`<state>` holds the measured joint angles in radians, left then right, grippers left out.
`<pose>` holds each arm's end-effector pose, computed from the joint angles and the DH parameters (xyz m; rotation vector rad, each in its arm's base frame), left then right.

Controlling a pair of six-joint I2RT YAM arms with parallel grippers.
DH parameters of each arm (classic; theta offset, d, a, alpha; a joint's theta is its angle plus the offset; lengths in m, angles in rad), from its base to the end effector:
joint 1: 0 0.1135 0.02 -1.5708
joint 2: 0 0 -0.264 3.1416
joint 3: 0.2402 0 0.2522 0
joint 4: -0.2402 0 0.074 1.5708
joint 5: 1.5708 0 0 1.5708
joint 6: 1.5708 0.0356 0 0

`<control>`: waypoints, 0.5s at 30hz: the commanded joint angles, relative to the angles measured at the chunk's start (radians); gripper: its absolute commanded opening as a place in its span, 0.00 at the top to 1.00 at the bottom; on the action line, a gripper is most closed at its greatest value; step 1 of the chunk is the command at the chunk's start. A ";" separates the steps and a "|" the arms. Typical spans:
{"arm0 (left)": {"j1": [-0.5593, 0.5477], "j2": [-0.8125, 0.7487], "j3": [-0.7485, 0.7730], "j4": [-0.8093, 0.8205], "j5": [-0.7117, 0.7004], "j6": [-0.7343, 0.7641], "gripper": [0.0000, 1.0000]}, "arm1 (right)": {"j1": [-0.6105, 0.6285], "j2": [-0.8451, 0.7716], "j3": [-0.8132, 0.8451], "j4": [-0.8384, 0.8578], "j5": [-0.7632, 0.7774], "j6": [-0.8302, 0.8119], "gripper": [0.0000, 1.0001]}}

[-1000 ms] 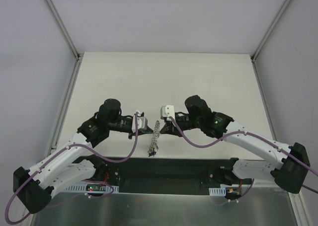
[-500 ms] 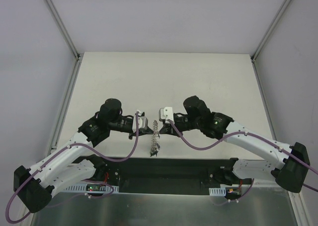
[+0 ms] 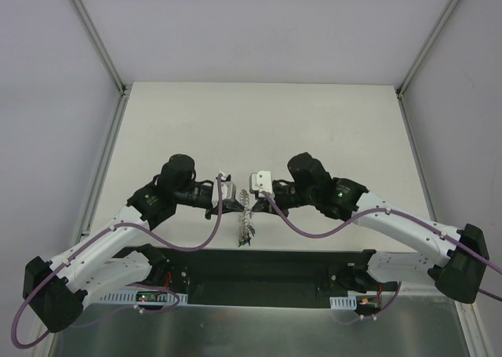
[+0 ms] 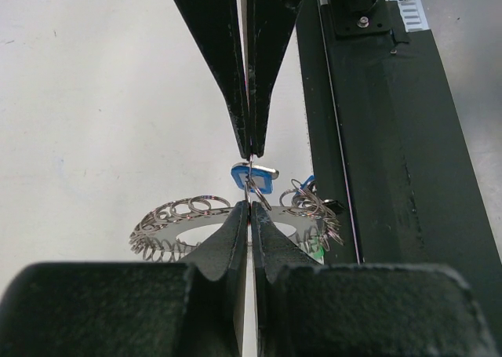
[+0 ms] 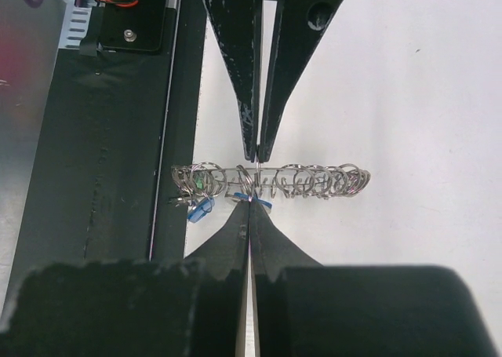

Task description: Put the keys on the keyring

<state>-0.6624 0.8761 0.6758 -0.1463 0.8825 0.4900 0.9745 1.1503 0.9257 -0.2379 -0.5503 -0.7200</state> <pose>0.1360 -0.1409 0.2936 1.4808 1.1839 -0.9556 0.1294 0.2237 0.3119 -1.7326 1.0637 0.7181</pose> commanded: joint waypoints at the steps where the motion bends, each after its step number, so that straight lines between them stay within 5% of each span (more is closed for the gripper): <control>1: -0.022 0.020 -0.002 0.094 0.053 -0.008 1.00 | 0.006 0.002 0.016 0.014 0.023 -0.010 0.99; 15: -0.026 0.066 -0.013 0.143 0.072 -0.037 1.00 | 0.006 -0.044 -0.039 0.002 0.096 -0.012 0.99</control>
<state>-0.6811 0.9451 0.6559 -0.0814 0.8867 0.4629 0.9760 1.1496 0.8875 -0.2443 -0.4793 -0.7200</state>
